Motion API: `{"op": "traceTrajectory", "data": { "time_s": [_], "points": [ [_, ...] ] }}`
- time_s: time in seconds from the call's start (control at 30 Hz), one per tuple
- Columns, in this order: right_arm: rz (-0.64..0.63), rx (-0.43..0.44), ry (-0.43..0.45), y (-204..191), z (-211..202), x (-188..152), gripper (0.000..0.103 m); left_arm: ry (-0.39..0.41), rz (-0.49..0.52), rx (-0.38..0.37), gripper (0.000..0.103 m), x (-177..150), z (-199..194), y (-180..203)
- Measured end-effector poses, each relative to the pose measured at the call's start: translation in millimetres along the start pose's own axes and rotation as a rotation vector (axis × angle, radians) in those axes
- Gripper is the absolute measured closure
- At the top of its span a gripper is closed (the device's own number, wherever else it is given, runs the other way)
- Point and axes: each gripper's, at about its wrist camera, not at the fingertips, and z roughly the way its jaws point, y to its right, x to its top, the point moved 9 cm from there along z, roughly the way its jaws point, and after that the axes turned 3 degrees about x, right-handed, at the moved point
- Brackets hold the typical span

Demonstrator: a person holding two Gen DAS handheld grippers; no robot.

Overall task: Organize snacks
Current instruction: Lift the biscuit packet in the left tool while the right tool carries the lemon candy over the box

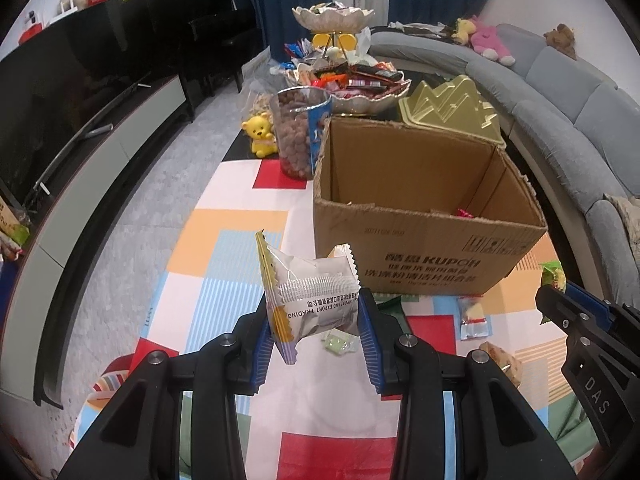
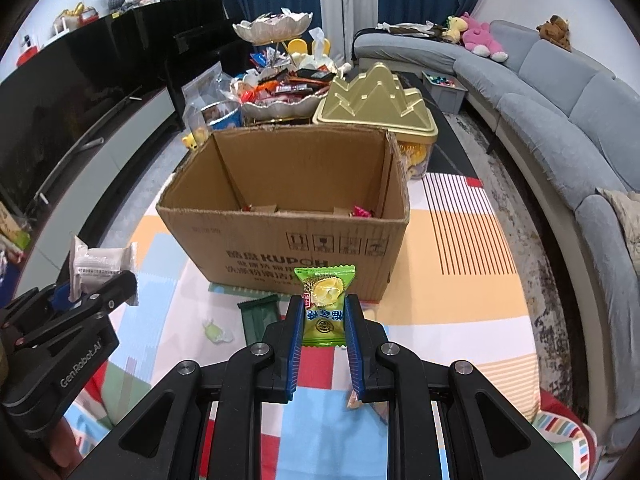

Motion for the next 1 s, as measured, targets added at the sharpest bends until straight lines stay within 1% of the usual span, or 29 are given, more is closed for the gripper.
{"op": "traceTrajectory", "data": {
  "time_s": [0.4,0.8,1.0],
  "points": [
    [-0.005,0.011,0.037,-2,-13,24,0.082,0.029,0.010,-0.023,0.065,23,-11,11],
    [-0.017,0.016,0.064,-3,-20,43,0.082,0.068,0.024,-0.051,0.065,55,-22,25],
    [-0.023,0.015,0.082,-4,-23,56,0.082,0.076,0.026,-0.059,0.065,67,-20,28]
  ]
}}
